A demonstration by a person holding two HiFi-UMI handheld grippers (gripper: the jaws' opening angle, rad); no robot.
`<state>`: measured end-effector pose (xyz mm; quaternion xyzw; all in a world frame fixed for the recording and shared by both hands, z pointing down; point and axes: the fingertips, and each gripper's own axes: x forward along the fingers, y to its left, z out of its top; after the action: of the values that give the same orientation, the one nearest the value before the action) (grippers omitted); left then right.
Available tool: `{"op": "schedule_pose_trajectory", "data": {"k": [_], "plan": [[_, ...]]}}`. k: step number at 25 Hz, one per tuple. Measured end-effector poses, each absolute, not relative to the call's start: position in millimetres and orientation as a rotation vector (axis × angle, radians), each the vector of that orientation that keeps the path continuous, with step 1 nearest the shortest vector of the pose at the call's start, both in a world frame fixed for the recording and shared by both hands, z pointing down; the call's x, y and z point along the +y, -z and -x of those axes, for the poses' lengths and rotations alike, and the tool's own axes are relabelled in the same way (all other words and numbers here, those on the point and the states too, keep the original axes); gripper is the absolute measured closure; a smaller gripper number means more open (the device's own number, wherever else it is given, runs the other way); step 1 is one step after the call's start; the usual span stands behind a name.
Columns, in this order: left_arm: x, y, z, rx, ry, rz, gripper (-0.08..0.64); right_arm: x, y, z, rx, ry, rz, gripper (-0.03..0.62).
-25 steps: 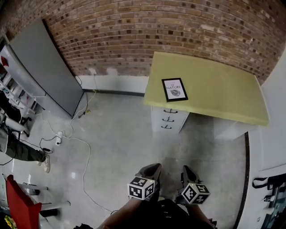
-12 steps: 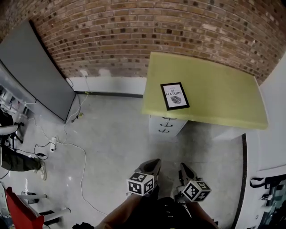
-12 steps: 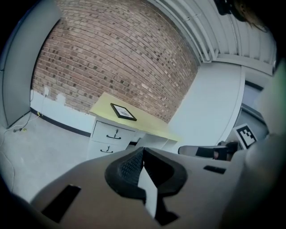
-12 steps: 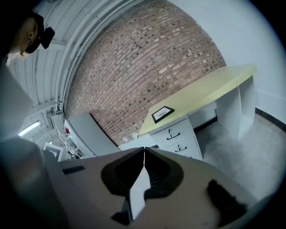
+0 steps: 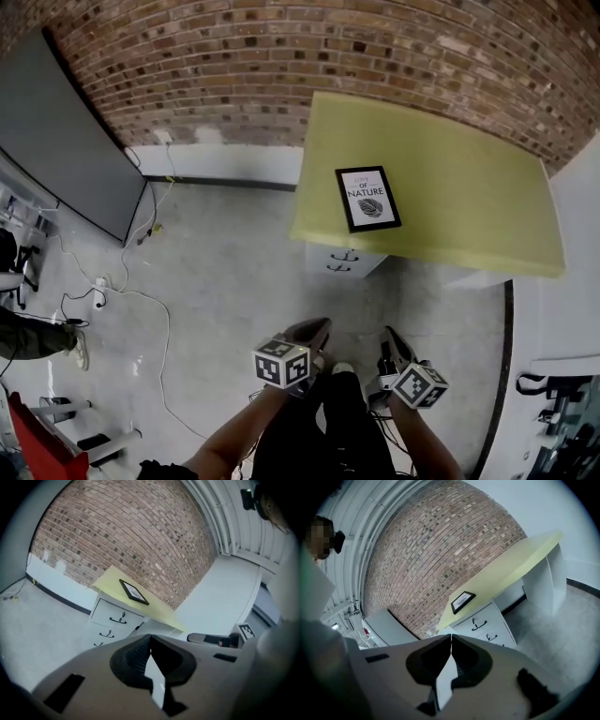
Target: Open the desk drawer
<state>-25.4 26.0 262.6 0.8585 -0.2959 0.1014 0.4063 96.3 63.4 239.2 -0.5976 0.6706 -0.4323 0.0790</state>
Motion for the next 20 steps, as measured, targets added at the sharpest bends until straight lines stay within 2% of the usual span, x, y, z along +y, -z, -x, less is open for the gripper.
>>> {"op": "schedule_pose_trajectory", "data": {"k": [10, 20], "plan": [[-6, -313, 15, -0.767, -0.143, -1.986, 0.549, 13, -287, -104, 1.869, 1.393, 1.512, 0.578], [-21, -384, 1, -0.758, 0.041, -1.819, 0.549, -23, -361, -115, 1.854, 1.352, 1.524, 0.578]]}}
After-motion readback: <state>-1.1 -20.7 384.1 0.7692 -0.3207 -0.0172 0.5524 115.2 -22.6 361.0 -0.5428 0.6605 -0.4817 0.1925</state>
